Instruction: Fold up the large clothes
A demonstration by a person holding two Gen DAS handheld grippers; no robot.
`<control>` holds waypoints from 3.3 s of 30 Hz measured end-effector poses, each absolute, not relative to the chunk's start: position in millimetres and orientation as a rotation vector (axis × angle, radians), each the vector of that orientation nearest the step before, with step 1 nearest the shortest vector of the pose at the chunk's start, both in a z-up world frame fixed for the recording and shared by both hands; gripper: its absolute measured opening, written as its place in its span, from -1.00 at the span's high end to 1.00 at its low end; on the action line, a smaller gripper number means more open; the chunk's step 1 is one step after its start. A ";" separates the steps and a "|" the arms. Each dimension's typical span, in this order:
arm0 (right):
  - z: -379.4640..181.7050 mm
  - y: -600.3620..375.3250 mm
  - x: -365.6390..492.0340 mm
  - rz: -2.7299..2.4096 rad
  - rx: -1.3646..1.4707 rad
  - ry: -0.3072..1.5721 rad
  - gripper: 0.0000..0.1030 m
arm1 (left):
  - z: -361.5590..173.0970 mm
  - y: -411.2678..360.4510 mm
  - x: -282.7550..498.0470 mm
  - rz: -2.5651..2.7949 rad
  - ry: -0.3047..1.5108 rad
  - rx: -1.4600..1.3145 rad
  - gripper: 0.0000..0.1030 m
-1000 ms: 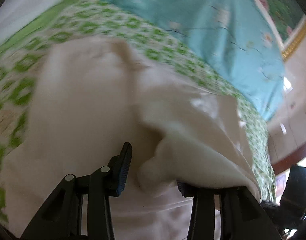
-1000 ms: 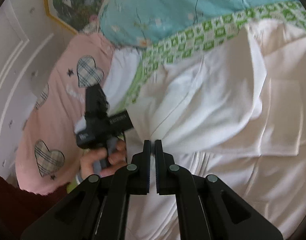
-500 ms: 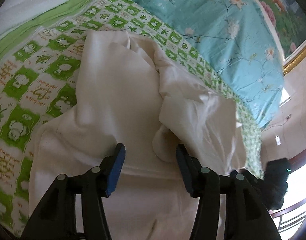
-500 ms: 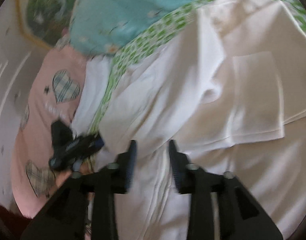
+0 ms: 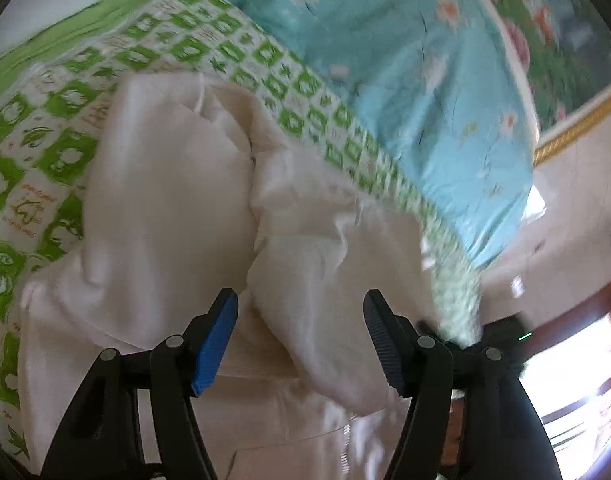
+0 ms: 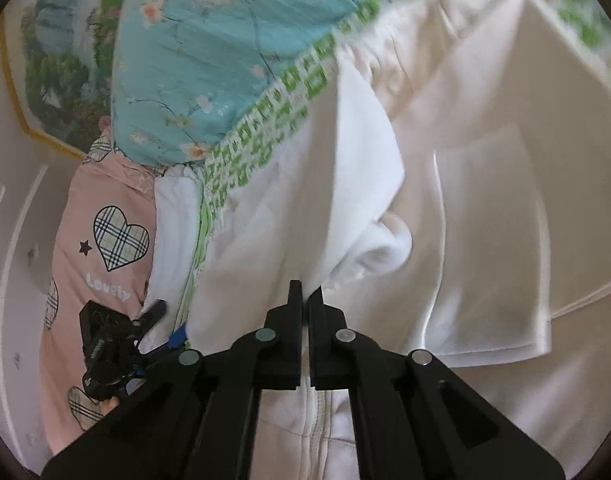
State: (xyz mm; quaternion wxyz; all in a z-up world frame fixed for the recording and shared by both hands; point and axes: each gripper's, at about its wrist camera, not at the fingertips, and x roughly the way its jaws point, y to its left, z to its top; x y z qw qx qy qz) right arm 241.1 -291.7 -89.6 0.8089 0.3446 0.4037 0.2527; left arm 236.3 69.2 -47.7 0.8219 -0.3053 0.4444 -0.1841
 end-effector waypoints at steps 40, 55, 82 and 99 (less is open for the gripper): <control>-73.4 -375.2 121.8 0.194 0.583 0.857 0.05 | -56.0 120.2 121.5 -0.256 0.978 -0.520 -0.24; -103.9 -437.1 26.3 0.166 0.646 0.925 -0.03 | -80.5 183.0 40.7 -0.187 1.061 -0.545 -0.60; -124.5 -392.3 -10.1 0.546 0.724 0.921 0.92 | -92.0 114.7 -7.1 -0.487 1.007 -0.596 0.92; -26.2 -382.9 97.4 0.627 0.713 0.618 0.92 | 25.1 107.6 111.9 -0.505 0.644 -0.554 0.94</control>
